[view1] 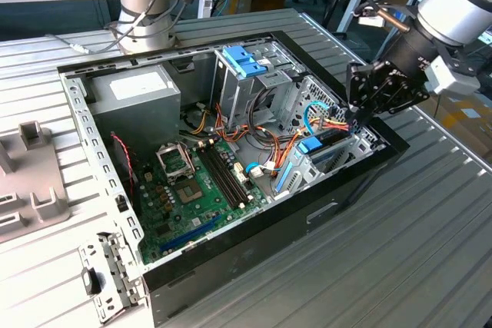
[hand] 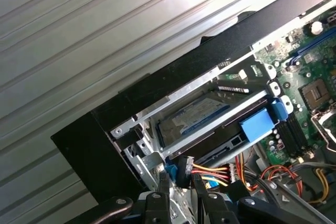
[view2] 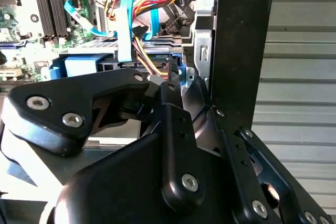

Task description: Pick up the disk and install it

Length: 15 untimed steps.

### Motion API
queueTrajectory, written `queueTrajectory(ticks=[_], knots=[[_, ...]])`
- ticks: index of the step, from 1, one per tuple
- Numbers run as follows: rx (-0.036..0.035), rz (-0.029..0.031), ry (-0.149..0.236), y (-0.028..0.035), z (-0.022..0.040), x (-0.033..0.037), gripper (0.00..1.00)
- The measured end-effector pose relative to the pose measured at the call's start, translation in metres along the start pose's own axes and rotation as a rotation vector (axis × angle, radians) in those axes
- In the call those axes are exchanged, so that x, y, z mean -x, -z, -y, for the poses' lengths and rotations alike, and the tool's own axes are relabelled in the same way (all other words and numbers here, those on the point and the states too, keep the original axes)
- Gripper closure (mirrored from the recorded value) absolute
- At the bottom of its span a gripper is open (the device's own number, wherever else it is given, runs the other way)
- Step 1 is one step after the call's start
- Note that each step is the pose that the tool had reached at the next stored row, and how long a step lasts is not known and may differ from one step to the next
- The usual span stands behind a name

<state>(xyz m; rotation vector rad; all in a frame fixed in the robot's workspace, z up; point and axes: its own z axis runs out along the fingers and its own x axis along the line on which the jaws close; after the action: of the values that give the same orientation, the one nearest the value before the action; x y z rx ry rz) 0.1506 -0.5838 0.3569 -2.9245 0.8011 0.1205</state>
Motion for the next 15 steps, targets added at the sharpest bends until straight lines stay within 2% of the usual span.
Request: queueTrajectory(ticks=[5, 9, 15], knots=[[-0.001, -0.0014, 0.0, 0.0, -0.0004, 0.0007, 0.7], [-0.0034, -0.0039, 0.0, -0.0007, -0.0075, 0.0123, 0.7], [-0.0044, -0.0047, -0.009, -0.0044, -0.011, 0.0101, 0.7]])
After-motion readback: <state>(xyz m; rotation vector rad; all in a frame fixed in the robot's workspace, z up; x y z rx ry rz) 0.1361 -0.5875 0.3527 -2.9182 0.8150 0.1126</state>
